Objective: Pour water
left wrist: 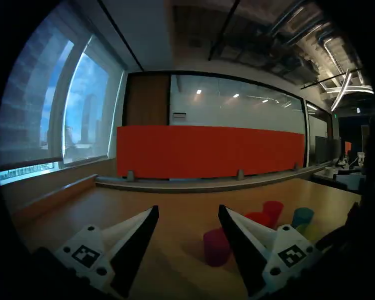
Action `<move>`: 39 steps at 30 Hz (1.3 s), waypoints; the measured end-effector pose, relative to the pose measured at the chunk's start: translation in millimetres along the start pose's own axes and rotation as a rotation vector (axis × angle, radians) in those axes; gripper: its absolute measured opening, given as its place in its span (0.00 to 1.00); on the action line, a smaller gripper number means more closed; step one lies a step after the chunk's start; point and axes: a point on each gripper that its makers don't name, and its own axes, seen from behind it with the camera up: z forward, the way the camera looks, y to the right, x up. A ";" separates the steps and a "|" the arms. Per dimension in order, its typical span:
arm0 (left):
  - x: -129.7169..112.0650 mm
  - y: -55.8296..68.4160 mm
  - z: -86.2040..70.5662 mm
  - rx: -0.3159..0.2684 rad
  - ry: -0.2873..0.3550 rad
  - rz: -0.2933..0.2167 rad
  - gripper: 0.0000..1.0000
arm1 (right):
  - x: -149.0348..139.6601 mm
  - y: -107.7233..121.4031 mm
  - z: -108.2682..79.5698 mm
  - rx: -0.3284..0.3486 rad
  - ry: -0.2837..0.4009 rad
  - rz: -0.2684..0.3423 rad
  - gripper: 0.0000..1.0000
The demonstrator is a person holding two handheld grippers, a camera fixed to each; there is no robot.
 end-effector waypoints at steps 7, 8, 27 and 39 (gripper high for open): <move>8.0 -4.8 -1.8 0.031 0.044 0.017 0.88 | 14.9 1.3 -3.0 -0.011 0.027 -0.015 0.99; 8.1 -5.3 -2.3 0.032 0.047 0.019 0.88 | 16.1 1.3 -3.1 -0.013 0.027 -0.019 0.99; -31.5 -31.1 1.3 0.057 0.050 0.060 0.88 | 13.0 1.2 -5.3 -0.044 0.014 -0.014 0.99; -41.2 -35.4 2.4 0.048 0.052 0.023 0.88 | 22.7 -5.5 -6.8 -0.041 0.021 -0.038 0.99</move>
